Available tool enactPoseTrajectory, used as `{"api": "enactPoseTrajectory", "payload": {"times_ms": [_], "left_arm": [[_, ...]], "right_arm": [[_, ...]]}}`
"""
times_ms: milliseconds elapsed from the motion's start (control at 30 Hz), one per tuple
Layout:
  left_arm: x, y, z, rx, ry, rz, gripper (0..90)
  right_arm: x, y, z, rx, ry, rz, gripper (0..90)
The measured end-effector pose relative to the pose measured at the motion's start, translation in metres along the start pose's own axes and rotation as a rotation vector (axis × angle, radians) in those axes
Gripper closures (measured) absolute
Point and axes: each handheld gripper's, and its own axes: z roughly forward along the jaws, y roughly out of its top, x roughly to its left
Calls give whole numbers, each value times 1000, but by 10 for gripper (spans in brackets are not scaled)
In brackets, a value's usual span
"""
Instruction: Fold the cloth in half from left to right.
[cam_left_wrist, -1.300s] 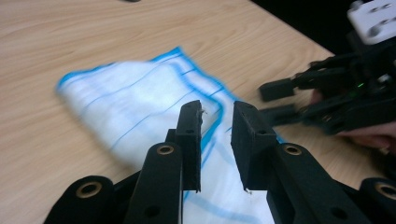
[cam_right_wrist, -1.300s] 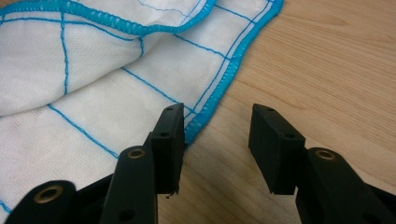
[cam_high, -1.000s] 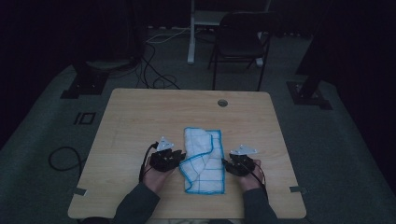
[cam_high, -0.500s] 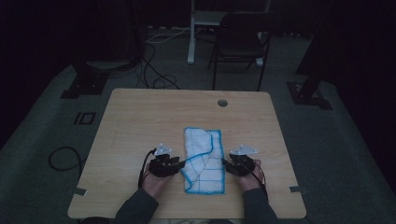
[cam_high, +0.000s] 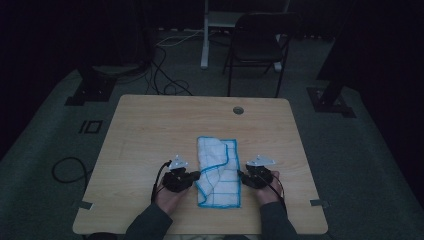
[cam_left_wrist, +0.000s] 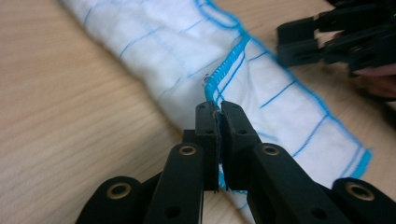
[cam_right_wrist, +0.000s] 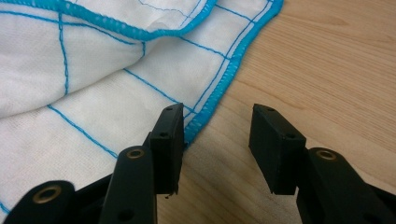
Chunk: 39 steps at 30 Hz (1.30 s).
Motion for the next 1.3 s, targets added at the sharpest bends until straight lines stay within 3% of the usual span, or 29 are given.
{"api": "enactPoseTrajectory", "payload": {"times_ms": [133, 400, 667, 967, 1167, 1300], "left_arm": [[-12, 9, -5, -26, -25, 34, 873], [-36, 20, -3, -32, -77, 96, 873], [-67, 28, 19, 5, -150, 175, 873], [-84, 23, 40, 45, -185, 214, 875], [-87, 21, 44, 54, -190, 220, 875], [-89, 21, 47, 57, -201, 215, 878]], "right_arm": [[0, 0, 0, 0, -1, 1, 554], [-2, 0, -1, -6, -9, 8, 553], [-3, 0, -1, -1, -9, 11, 552], [-5, -1, 1, 4, -25, 14, 556], [-7, 4, 6, -31, -23, 30, 562], [-5, 7, 11, -22, -29, 38, 574]]}}
